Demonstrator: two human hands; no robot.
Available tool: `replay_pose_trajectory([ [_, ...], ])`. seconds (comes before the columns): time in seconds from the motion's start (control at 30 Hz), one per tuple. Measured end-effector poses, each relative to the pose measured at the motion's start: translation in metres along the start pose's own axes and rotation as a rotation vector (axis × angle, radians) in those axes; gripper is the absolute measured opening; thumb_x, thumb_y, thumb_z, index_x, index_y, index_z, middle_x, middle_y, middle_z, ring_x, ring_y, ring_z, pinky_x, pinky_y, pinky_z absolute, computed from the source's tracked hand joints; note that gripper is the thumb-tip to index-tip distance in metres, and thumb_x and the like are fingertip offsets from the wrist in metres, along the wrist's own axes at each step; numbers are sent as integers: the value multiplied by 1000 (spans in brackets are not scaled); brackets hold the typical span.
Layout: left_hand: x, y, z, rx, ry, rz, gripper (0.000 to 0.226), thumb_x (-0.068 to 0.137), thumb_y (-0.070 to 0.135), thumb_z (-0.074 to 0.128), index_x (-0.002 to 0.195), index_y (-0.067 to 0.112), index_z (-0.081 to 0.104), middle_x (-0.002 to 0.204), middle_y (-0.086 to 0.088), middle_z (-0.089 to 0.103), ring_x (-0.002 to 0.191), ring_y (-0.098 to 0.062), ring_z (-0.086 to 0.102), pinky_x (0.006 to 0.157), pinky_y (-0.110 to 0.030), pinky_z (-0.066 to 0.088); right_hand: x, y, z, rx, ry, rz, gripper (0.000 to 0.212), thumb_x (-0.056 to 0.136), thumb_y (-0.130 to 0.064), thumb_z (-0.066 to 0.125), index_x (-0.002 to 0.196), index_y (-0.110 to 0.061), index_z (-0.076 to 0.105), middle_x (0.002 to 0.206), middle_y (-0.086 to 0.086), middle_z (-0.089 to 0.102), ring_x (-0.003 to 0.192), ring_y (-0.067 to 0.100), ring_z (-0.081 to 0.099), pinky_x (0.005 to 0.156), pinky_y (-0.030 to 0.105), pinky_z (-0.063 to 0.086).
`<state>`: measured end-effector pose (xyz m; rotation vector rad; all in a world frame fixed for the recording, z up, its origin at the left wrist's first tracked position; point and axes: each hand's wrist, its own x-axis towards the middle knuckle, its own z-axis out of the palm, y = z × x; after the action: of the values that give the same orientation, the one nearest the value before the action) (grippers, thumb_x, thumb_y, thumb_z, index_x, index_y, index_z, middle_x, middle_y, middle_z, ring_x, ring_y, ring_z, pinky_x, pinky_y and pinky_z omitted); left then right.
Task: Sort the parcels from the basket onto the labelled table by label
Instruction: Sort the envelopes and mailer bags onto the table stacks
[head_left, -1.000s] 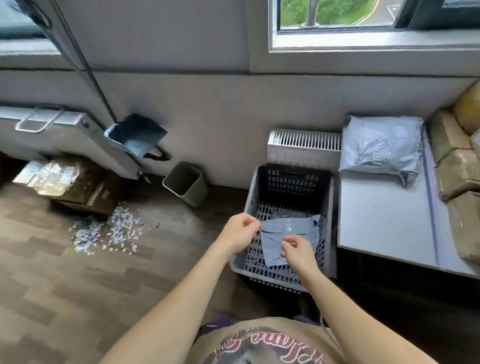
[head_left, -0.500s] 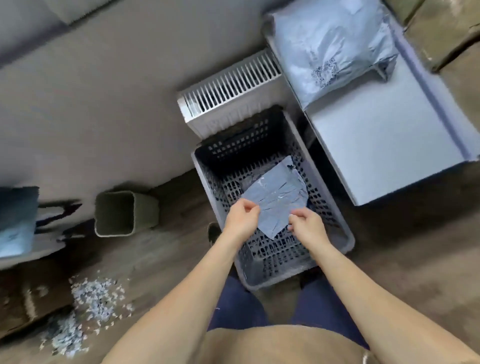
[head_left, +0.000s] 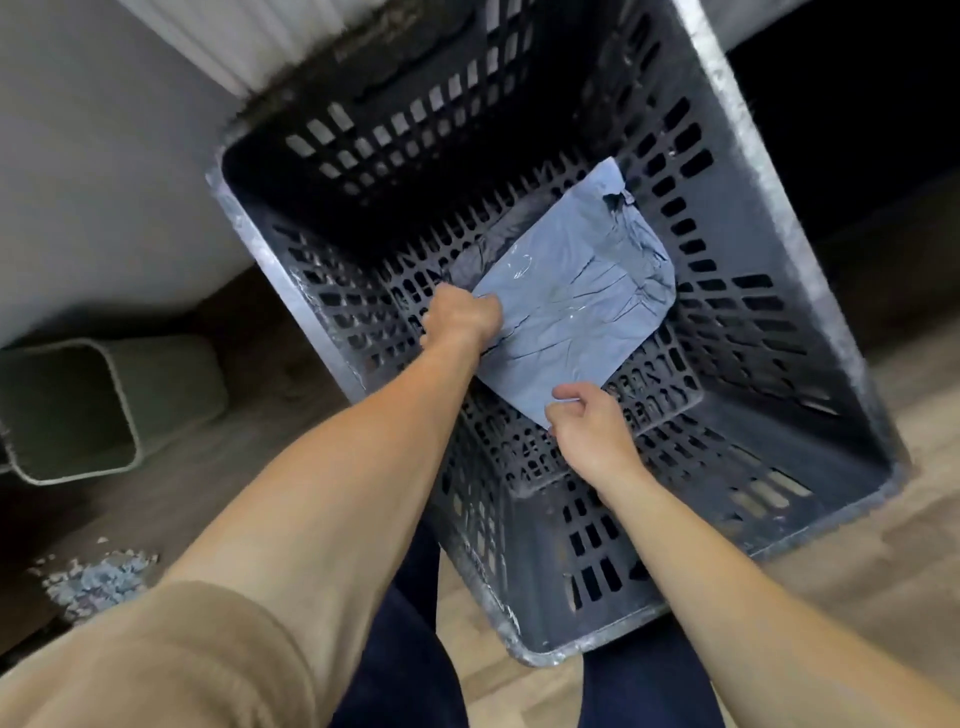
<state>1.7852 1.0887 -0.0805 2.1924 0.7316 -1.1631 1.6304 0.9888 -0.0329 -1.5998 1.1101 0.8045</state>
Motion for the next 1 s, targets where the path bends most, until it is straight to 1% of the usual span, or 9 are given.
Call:
replay_pose_trajectory([
  [0.23, 22, -7, 28, 258, 86, -40, 62, 89, 30, 65, 144, 11, 42, 141, -8, 54, 134, -31, 48, 110, -46, 32, 19, 0, -29, 32, 15, 9, 27, 101, -16, 53, 126, -21, 61, 108, 6, 70, 95, 14, 66, 83, 29, 50],
  [0.3, 20, -12, 30, 247, 72, -17, 41, 90, 26, 62, 128, 12, 54, 125, -11, 63, 121, -32, 57, 100, -43, 41, 21, -3, -37, 60, 24, 16, 24, 101, -14, 53, 122, -22, 61, 107, 5, 69, 92, 11, 67, 81, 26, 53],
  [0.37, 15, -16, 28, 188, 33, 73, 7, 88, 19, 61, 92, 13, 61, 92, -17, 64, 87, -30, 64, 65, -31, 45, 20, -8, -42, 76, 35, 15, 23, 101, -13, 53, 121, -21, 61, 106, 3, 68, 89, 10, 68, 80, 27, 54],
  [0.43, 1, -19, 23, 124, -12, 158, 25, 88, 15, 62, 69, 18, 46, 70, -6, 51, 66, -23, 51, 52, -28, 31, 15, -15, -44, 88, 52, 15, 23, 102, -13, 54, 123, -19, 61, 104, 1, 67, 89, 11, 68, 82, 29, 55],
  [0.63, -80, -13, -5, -99, -9, 318, 24, 85, 18, 70, 73, 17, 49, 69, 4, 52, 65, -18, 49, 59, -32, 37, -17, -62, -54, 97, 87, -28, 37, 100, -32, 61, 132, -13, 59, 115, 3, 67, 105, 20, 66, 98, 42, 54],
  [0.77, -151, -1, -37, -107, 58, 460, 23, 88, 16, 67, 74, 17, 49, 67, 6, 48, 60, -13, 44, 53, -30, 32, -56, -111, -64, 19, 74, -123, 39, 98, -52, 58, 92, -15, 52, 80, -2, 55, 73, 20, 56, 66, 34, 41],
  [0.83, -185, 4, -52, -94, 91, 529, 20, 90, 18, 65, 77, 16, 50, 71, 4, 49, 63, -15, 45, 54, -31, 33, -82, -139, -69, 23, 22, -158, 38, 97, -57, 59, 95, -19, 54, 81, -5, 55, 70, 13, 55, 60, 30, 40],
  [0.93, -238, 12, -74, -84, 87, 642, 17, 90, 23, 66, 81, 24, 52, 77, 8, 51, 67, -11, 47, 57, -28, 33, -122, -174, -76, -24, -34, -187, 41, 85, -45, 68, 112, -16, 60, 103, 4, 68, 92, 22, 69, 78, 44, 58],
  [1.0, -273, 14, -88, -72, 30, 720, 12, 86, 30, 66, 85, 24, 55, 81, 6, 55, 72, -13, 51, 61, -33, 41, -148, -187, -85, -54, -20, -239, 32, 69, -28, 59, 96, -13, 65, 91, 7, 71, 83, 25, 70, 79, 47, 60],
])
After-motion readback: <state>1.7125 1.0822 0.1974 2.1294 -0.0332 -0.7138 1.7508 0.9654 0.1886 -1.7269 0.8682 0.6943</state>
